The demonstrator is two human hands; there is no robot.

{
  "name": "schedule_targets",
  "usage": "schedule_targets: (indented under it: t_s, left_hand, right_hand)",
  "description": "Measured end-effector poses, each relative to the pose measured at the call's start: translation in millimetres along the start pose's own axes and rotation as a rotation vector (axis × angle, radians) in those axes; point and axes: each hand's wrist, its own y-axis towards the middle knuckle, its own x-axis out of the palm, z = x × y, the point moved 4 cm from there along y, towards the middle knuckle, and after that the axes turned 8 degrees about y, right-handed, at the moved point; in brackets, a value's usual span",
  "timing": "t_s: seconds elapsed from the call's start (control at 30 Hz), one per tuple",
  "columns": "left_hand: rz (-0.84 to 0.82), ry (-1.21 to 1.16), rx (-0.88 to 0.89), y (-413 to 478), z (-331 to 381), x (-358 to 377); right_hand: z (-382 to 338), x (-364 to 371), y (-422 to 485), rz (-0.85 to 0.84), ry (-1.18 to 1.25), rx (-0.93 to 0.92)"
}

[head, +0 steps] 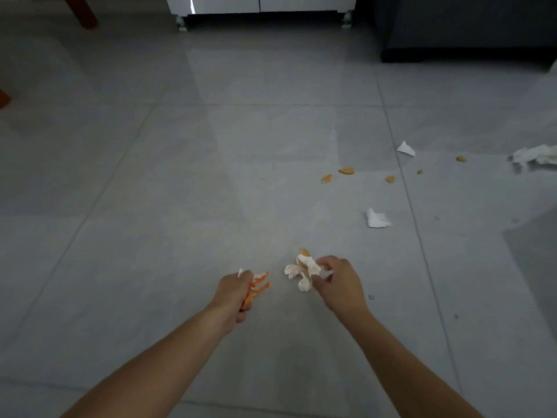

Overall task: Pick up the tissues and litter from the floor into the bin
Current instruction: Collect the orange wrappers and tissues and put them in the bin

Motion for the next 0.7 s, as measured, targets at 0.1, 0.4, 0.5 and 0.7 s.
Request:
schedule_targets:
  t_s: [0.1,0.4,0.5,0.7]
  left_hand:
    - [0.007,-0.027,-0.032,4.6,-5.3,-2.5]
    - [-0.002,-0.07,-0.056,8.4,-13.2,4.8]
    - [-0.062,-0.148,-0.078,4.3,-10.2,15.0]
    - [-0.345,-0.488,-0.226,-14.1,2.1,34.1]
  right_hand:
    - [8.8,14.3,6.3,-0.092,-0.211,-0.082]
    - [-6.0,31.0,-17.6,-0.004,0.011,-0.125]
    - [-31.1,43.6,-43.5,-0.064,0.291,-0.089]
    - [-34.8,55.9,-63.2,-0.077,0.237,-0.093]
